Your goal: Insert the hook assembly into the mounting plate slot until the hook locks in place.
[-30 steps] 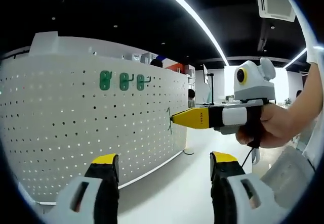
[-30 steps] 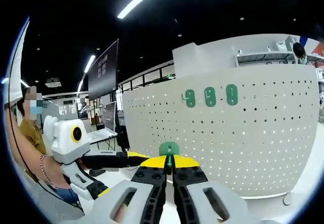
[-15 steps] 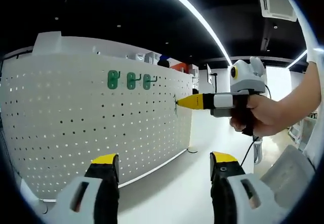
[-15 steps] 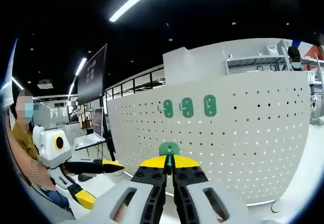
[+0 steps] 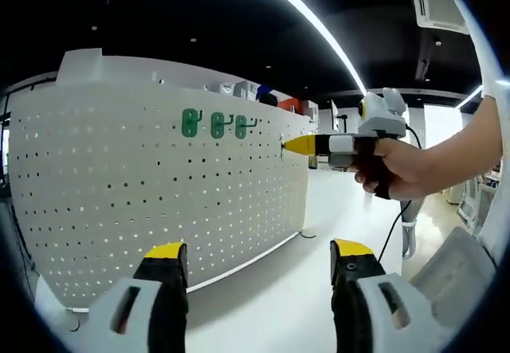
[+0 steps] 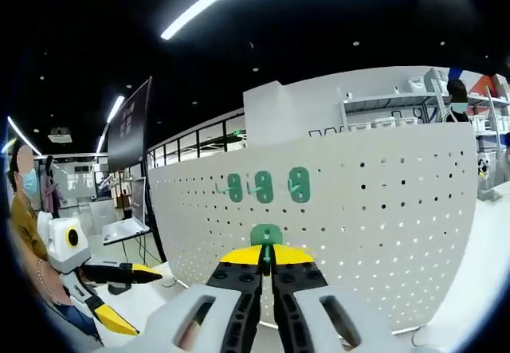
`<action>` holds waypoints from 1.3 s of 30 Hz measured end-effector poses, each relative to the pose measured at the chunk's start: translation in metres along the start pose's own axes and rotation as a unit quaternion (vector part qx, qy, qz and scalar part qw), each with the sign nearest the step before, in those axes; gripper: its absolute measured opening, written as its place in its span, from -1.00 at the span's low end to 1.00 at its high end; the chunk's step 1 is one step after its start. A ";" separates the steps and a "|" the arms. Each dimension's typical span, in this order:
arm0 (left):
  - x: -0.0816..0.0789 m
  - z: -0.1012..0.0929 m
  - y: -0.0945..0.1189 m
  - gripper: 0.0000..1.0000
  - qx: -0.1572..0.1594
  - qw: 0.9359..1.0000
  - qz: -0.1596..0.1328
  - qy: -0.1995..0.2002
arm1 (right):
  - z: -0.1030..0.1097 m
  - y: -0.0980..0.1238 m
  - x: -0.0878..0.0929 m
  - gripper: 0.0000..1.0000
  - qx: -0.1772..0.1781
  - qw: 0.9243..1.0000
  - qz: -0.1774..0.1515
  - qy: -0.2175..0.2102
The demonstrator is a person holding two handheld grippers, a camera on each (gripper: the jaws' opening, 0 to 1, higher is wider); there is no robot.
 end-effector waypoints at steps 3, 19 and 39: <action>0.000 0.001 0.003 0.50 -0.003 1.000 0.000 0.000 | -0.004 -0.003 -0.003 -1.00 0.006 1.000 -0.004 0.000; 0.002 0.004 0.015 0.49 -0.015 1.000 0.000 0.005 | -0.021 -0.017 -0.018 -1.00 0.034 0.999 -0.021 0.005; 0.006 0.006 0.028 0.48 -0.032 0.999 0.001 0.013 | -0.040 -0.040 -0.035 -1.00 0.069 0.996 -0.056 0.029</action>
Point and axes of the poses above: the point that each gripper's makers call its tool centre point, and the gripper's own axes: y roughly backward along the fingers, z roughly to its left, x roughly out of its underside, the point moved 6 cm from there along y, roughly backward along the fingers, and after that the axes turned 15 degrees about x, right-handed, at the moved point
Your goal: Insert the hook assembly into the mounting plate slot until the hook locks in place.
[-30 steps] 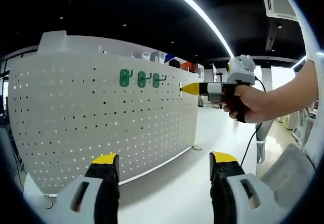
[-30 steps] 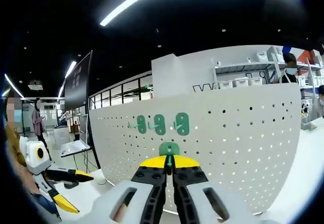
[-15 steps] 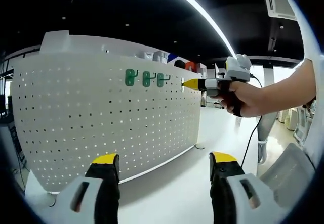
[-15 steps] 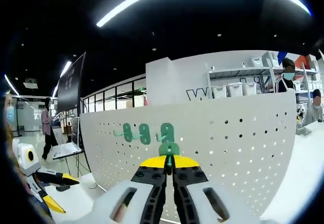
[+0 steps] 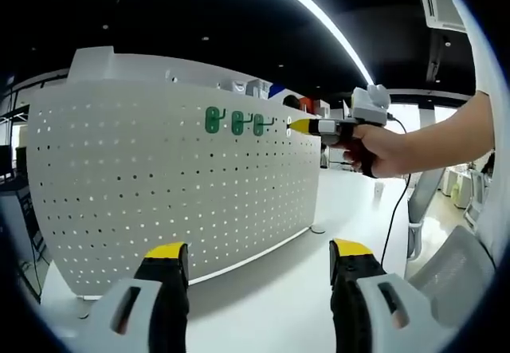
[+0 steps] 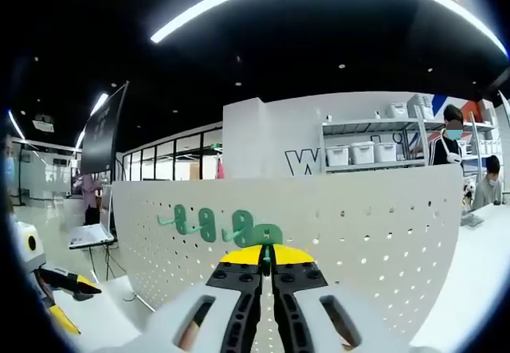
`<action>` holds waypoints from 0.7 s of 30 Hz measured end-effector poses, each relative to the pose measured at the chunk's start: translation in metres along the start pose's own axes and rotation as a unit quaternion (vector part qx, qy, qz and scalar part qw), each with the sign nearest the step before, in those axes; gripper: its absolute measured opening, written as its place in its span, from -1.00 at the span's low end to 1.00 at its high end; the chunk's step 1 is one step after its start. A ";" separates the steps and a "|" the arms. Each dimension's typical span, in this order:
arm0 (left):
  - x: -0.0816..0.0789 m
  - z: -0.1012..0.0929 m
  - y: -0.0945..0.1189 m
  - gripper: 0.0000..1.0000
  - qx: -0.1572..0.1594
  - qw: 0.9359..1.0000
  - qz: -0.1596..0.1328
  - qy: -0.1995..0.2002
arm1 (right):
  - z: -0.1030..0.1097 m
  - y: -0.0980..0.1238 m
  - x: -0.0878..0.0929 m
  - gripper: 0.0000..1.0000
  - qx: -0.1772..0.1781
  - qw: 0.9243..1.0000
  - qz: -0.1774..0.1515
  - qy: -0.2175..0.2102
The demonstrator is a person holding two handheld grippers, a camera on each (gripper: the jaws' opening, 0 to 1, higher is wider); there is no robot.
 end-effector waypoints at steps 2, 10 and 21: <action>0.001 0.000 0.001 0.48 -0.001 1.000 0.001 0.001 | -0.001 -0.003 -0.001 -1.00 0.002 1.000 -0.003 0.002; 0.003 0.001 0.005 0.48 -0.006 1.000 0.002 0.003 | -0.007 -0.015 -0.006 -1.00 0.015 1.000 -0.014 0.010; 0.006 0.002 0.005 0.46 -0.008 1.000 0.002 0.007 | -0.011 -0.023 -0.007 -0.99 0.026 1.000 -0.017 0.006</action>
Point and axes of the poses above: the point that each gripper's makers call its tool centre point, and the gripper's own axes: y roughly backward along the fingers, z roughly to its left, x roughly out of its underside, the point moved 6 cm from there along y, roughly backward along the fingers, and after that the axes turned 15 degrees about x, right-handed, at the moved point
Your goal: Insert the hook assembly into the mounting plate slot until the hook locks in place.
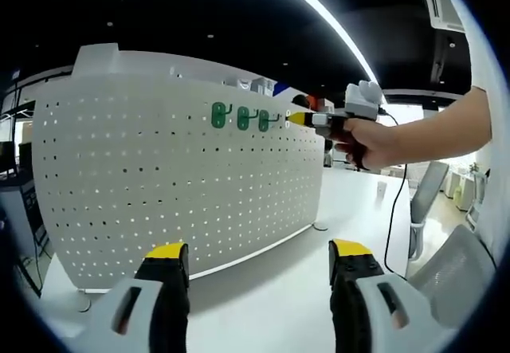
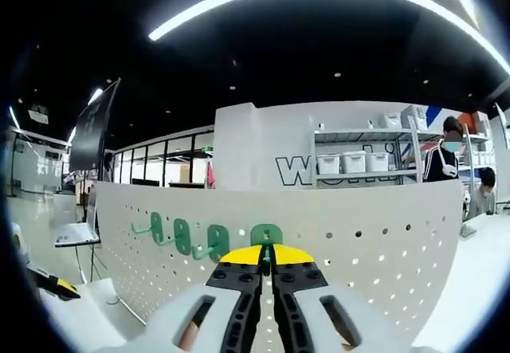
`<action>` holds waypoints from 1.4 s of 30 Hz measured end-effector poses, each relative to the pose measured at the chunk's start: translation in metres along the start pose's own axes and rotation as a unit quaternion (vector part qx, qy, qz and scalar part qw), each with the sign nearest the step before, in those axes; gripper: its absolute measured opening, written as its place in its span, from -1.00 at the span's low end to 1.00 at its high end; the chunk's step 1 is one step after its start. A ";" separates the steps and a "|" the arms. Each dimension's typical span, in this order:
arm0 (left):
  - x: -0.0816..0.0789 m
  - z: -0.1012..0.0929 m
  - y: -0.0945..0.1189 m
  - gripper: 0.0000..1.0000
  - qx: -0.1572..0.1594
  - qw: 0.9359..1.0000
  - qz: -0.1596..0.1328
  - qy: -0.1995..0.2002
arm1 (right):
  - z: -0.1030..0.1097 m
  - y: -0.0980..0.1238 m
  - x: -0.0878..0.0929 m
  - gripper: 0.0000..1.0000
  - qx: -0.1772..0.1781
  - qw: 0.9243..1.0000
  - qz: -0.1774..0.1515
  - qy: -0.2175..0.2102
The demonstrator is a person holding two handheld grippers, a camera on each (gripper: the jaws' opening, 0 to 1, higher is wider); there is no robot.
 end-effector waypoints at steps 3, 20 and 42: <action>0.001 0.003 0.001 0.46 -0.003 1.000 0.002 0.002 | 0.000 -0.002 -0.001 -0.99 0.001 1.000 -0.001 -0.002; 0.003 0.005 -0.004 0.45 -0.001 1.000 0.008 0.004 | 0.002 -0.010 0.000 -0.99 -0.008 1.000 0.001 0.005; 0.005 0.007 -0.001 0.43 -0.006 1.000 0.008 0.011 | 0.007 -0.012 0.007 -0.99 0.028 0.999 0.001 0.020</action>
Point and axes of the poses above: the point that each gripper's makers call its tool centre point, and the gripper's own axes: y roughly backward along the fingers, z roughly to its left, x roughly out of its underside, the point moved 6 cm from there along y, roughly backward along the fingers, and after that the axes turned 15 degrees about x, right-handed, at the moved point
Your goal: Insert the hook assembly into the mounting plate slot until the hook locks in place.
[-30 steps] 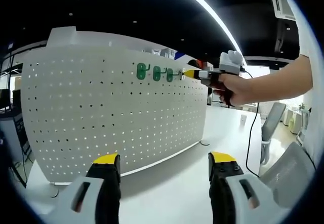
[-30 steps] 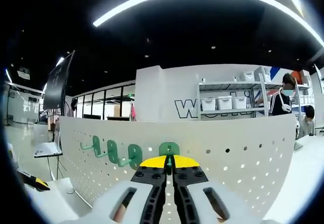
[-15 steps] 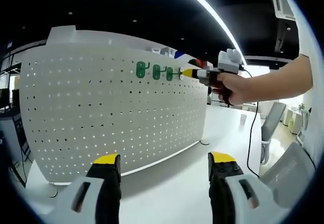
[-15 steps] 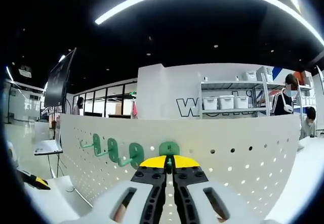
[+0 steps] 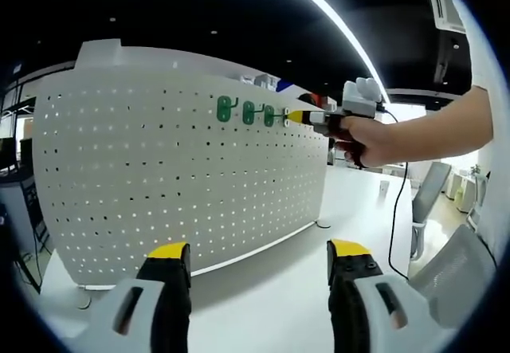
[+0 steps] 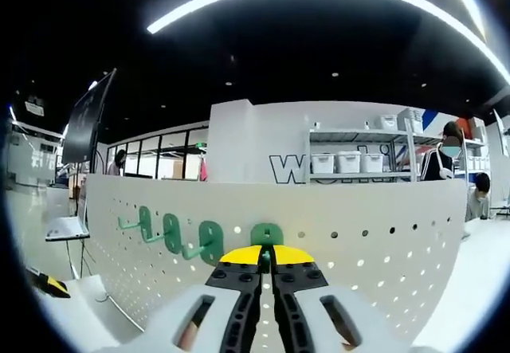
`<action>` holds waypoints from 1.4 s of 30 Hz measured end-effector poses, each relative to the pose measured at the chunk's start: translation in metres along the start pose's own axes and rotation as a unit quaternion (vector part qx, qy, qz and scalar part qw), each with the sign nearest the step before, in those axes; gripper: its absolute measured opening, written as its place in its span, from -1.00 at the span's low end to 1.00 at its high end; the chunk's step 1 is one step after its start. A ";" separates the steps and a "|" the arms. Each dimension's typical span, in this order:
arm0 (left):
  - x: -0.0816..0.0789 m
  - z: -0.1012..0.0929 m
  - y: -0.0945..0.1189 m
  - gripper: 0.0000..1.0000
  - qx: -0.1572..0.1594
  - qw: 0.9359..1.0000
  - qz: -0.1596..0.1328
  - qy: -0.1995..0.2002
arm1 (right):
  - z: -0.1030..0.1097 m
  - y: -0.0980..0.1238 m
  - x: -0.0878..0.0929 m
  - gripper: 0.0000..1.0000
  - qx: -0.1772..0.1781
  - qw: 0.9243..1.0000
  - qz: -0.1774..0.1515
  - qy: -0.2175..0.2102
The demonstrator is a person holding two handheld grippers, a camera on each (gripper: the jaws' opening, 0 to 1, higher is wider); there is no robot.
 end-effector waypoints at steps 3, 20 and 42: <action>0.000 0.000 0.000 0.43 -0.001 1.000 0.000 0.002 | 0.003 0.000 0.001 -0.99 0.021 1.000 -0.004 0.004; 0.002 0.001 0.004 0.42 0.001 1.000 -0.004 0.005 | 0.007 0.000 0.005 -0.97 0.071 0.997 -0.003 -0.002; -0.006 0.000 0.002 0.43 0.001 1.000 -0.011 -0.003 | 0.007 0.009 0.011 -0.72 -0.006 1.000 0.012 -0.016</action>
Point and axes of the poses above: the point that each gripper's makers call its tool centre point, and the gripper's own axes: y roughly backward along the fingers, z roughly to its left, x roughly out of its underside, the point moved 6 cm from there along y, roughly backward along the fingers, and after that the axes turned 15 degrees about x, right-handed, at the moved point
